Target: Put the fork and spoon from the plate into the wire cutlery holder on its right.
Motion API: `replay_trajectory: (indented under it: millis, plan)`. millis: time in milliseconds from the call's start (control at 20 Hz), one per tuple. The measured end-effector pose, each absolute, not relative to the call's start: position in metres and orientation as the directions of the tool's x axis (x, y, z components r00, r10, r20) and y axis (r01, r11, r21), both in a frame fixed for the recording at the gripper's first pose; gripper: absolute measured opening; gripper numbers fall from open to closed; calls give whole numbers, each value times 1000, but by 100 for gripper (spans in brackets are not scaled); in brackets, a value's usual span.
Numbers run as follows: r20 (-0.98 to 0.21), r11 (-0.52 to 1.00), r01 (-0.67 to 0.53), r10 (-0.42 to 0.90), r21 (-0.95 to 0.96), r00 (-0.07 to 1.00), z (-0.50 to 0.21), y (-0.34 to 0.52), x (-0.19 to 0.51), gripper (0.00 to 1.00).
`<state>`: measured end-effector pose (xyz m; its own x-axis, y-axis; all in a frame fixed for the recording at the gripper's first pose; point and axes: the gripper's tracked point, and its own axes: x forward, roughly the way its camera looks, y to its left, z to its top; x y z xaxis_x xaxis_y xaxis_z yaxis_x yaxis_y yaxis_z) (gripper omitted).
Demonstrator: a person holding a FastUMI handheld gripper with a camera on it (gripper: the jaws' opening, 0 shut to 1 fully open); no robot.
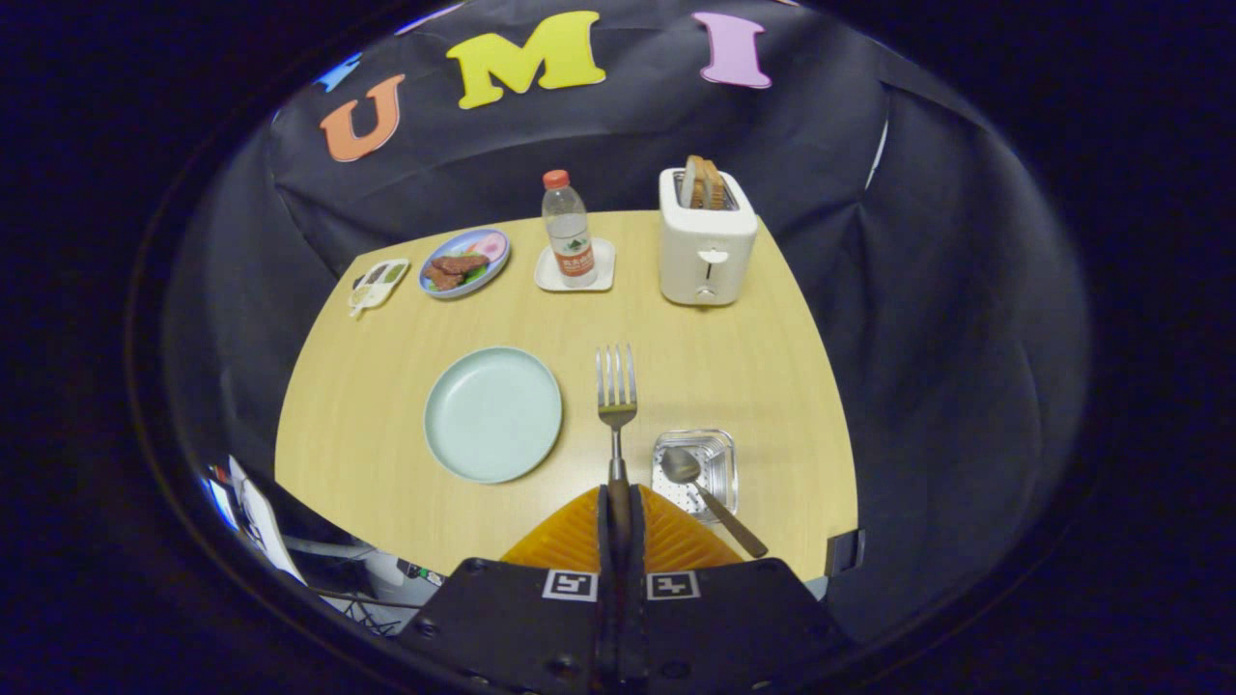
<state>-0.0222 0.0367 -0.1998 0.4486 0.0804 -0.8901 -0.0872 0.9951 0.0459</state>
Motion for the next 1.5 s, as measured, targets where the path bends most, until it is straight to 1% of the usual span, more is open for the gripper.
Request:
replay_trajectory:
  millis: [150, 250, 600, 700, 900, 1000, 1100, 1150, 1200, 1250, 1350, 1400, 1450, 1500]
  plan:
    - [-904, 997, -65, 71, 48, 421, -204, 9, -27, 4]
    - [-921, 997, -64, 71, 51, 383, -213, -2, -31, 4]
    - [-950, 995, -47, 100, 90, 295, -236, -9, -38, 4]
    - [-958, 994, -32, 106, 101, 265, -246, -9, -43, 5]
    - [-964, 993, -3, 118, 120, 239, -255, -10, -46, 5]
    - [-963, 992, 13, 121, 127, 242, -258, -10, -45, 9]
    - [-962, 991, 21, 126, 135, 242, -260, -9, -43, 9]
    - [-961, 990, 22, 129, 138, 243, -259, -7, -42, 7]
    - [-960, 989, 22, 133, 143, 247, -260, -6, -41, 7]
    - [-956, 988, 20, 142, 152, 258, -259, -4, -39, 13]
    - [-947, 988, 17, 144, 155, 288, -256, -2, -33, 27]
    - [-939, 987, 13, 149, 161, 310, -253, 1, -29, 29]
    - [-930, 987, 7, 146, 158, 337, -250, 2, -25, 39]
    - [-919, 988, -2, 143, 154, 367, -245, 3, -19, 43]
